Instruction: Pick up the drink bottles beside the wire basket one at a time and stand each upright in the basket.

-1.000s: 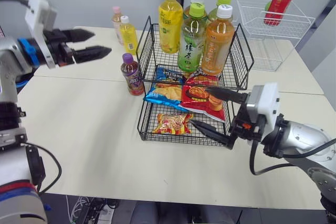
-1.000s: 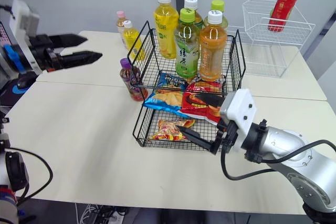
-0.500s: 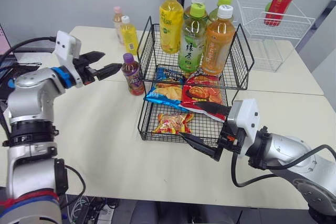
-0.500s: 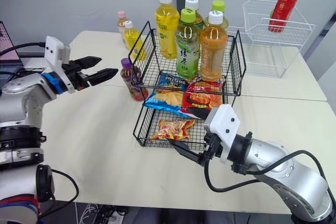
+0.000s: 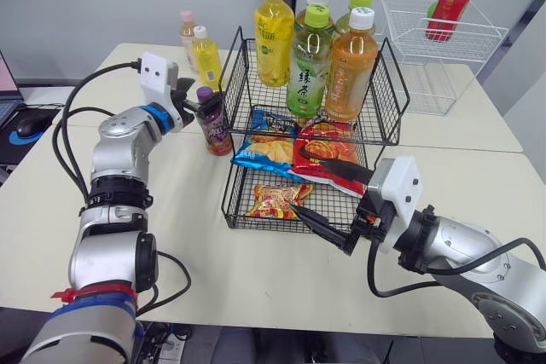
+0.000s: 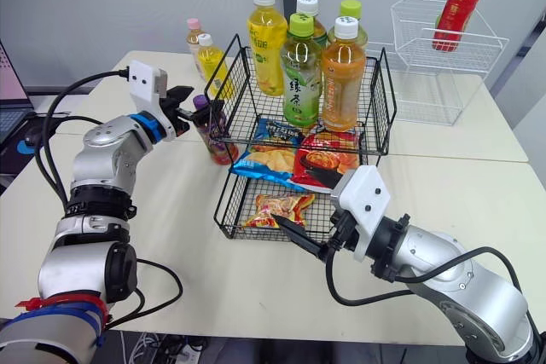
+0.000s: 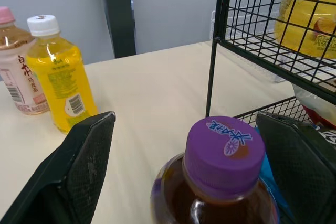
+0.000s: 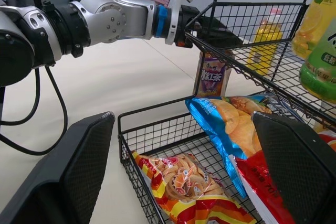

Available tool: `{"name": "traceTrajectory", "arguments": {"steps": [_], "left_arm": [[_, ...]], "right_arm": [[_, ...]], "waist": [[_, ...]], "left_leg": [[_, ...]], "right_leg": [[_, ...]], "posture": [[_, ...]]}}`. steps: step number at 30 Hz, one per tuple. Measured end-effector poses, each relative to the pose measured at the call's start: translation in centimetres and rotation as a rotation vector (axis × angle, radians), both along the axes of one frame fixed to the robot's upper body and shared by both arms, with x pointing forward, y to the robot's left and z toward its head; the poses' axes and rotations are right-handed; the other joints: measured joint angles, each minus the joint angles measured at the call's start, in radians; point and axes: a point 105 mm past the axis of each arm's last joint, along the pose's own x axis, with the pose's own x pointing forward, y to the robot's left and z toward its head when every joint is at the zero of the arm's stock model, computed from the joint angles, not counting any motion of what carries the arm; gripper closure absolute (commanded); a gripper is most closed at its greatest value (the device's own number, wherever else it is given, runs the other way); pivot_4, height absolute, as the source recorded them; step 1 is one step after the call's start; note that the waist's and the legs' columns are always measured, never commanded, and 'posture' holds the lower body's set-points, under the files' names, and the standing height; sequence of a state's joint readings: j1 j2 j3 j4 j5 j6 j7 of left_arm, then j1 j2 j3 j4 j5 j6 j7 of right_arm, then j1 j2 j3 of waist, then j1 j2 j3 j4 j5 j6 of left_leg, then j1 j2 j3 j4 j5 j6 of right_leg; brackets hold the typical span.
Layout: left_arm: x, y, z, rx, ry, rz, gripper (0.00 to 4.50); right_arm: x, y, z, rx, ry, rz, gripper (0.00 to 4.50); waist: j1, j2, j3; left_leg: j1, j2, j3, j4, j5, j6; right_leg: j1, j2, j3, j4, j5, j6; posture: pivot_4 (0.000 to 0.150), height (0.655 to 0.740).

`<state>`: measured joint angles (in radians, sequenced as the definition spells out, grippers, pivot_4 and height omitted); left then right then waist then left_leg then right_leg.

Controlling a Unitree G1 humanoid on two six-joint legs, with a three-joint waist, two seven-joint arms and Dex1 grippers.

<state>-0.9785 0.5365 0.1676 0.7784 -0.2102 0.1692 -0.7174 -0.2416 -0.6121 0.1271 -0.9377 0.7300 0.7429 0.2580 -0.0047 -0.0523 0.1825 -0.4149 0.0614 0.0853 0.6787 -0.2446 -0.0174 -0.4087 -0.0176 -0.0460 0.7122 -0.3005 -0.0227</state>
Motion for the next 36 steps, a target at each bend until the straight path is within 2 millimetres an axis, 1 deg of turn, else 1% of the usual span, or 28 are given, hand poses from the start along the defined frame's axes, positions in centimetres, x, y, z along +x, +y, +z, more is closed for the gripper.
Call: {"name": "traceTrajectory", "arguments": {"steps": [2,5,9,13,19,22,24,26,30,31,34,36], "left_arm": [[0.2,-0.2,-0.2,-0.006,0.01,0.004,0.06],[0.3,-0.3,-0.4,-0.009,0.009,0.002,0.62],[0.3,-0.3,-0.4,-0.011,0.005,-0.002,1.87],[0.2,-0.5,-0.2,-0.017,0.001,-0.017,3.12],[-0.6,-0.5,-0.2,-0.037,0.0,-0.058,3.13],[-1.4,0.3,-0.1,-0.031,0.012,-0.072,3.13],[-2.0,0.9,0.7,-0.007,0.013,-0.08,3.13],[-2.8,1.2,2.2,0.019,-0.004,-0.106,3.13],[-5.0,1.8,6.7,0.105,-0.035,-0.192,3.13],[-5.3,1.9,8.1,0.116,-0.046,-0.203,3.13],[-6.3,2.0,12.8,0.127,-0.1,-0.229,3.13],[-7.1,2.0,16.3,0.105,-0.135,-0.248,3.13]], "right_arm": [[0.0,0.1,0.1,-0.001,-0.002,-0.001,0.0],[0.1,0.1,0.3,0.001,-0.008,-0.003,0.0],[0.1,0.1,0.5,0.001,-0.011,-0.013,0.0],[0.2,0.1,1.1,0.013,-0.03,-0.011,0.0],[0.4,-0.4,1.1,0.011,-0.028,-0.032,0.0],[0.6,-1.2,1.1,0.003,-0.036,-0.066,0.0],[0.5,-1.4,1.4,0.005,-0.044,-0.072,0.0],[0.4,-1.6,1.6,0.009,-0.047,-0.063,0.0],[-0.1,-2.1,2.4,0.019,-0.048,-0.03,0.0],[-0.2,-2.3,2.6,0.024,-0.051,-0.028,0.0],[-0.3,-2.6,2.9,0.017,-0.055,-0.013,0.0],[-0.3,-2.7,3.0,0.019,-0.054,-0.002,0.0]], "waist": [[0.0,0.0,0.0],[0.0,0.0,0.0],[0.0,0.0,0.0],[0.0,0.0,0.0],[0.0,0.0,0.0],[-0.002,0.0,0.0],[-0.002,0.0,0.0],[-0.001,0.0,0.0],[-0.001,-0.001,0.001],[-0.001,-0.001,0.001],[0.002,-0.001,0.001],[0.004,-0.001,0.001]], "left_leg": [[0.0,0.0,0.0,0.0,0.0,0.0],[0.0,0.0,0.0,0.0,0.0,0.0],[0.0,0.0,0.0,0.0,0.0,0.0],[0.0,0.0,0.0,0.0,0.0,0.0],[0.0,0.0,0.0,0.0,0.001,-0.003],[-0.001,0.0,0.0,0.0,0.002,-0.003],[-0.001,0.0,0.0,0.0,0.002,-0.003],[-0.001,0.0,0.0,0.0,0.002,-0.003],[-0.001,0.0,0.0,-0.001,0.001,-0.002],[-0.001,0.0,0.0,-0.001,0.001,-0.002],[-0.002,0.0,-0.001,0.0,0.0,0.0],[-0.002,-0.001,-0.001,-0.001,0.0,0.0]], "right_leg": [[0.0,0.0,0.0,0.0,0.0,0.0],[0.0,0.0,0.0,0.0,0.0,0.0],[0.0,0.0,0.0,0.0,0.0,0.0],[0.0,0.0,0.0,0.0,0.0,0.0],[0.0,0.0,0.0,0.0,0.0,0.0],[0.0,0.0,0.0,-0.001,0.0,0.0],[-0.001,0.0,0.0,0.0,0.0,0.0],[-0.001,0.0,0.0,-0.001,0.0,0.0],[-0.001,0.0,0.0,-0.001,0.0,0.0],[-0.001,0.0,0.0,-0.001,0.0,0.0],[-0.001,0.0,-0.001,-0.002,0.0,0.001],[-0.001,0.0,-0.001,-0.002,-0.003,0.005]], "posture": [[0.15,0.74],[0.15,0.74],[0.15,0.74],[0.15,0.74],[0.15,0.74],[0.15,0.74],[0.15,0.74],[0.15,0.74],[0.15,0.74],[0.15,0.74],[0.15,0.74],[0.15,0.74]]}}
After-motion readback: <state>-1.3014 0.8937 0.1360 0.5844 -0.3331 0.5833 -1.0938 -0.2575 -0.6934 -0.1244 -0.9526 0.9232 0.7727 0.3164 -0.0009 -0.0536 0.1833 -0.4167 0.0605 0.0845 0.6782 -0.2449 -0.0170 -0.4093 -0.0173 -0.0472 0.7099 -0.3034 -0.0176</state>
